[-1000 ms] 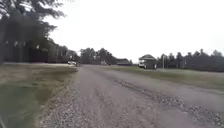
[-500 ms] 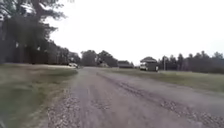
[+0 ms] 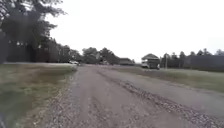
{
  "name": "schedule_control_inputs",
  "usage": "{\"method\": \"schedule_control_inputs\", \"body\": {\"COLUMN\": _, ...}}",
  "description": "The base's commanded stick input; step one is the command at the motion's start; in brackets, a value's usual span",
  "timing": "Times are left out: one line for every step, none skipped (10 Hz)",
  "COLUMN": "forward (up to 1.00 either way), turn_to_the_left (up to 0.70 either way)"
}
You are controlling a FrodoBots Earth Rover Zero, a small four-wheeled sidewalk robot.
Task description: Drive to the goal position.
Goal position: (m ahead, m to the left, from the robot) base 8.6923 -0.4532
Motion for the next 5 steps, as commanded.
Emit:
{"method": "schedule_control_inputs", "body": {"forward": 0.70, "turn_to_the_left": 0.00}}
{"method": "schedule_control_inputs", "body": {"forward": 0.70, "turn_to_the_left": 0.00}}
{"method": "schedule_control_inputs", "body": {"forward": 0.70, "turn_to_the_left": 0.00}}
{"method": "schedule_control_inputs", "body": {"forward": 0.70, "turn_to_the_left": 0.00}}
{"method": "schedule_control_inputs", "body": {"forward": 0.70, "turn_to_the_left": 0.00}}
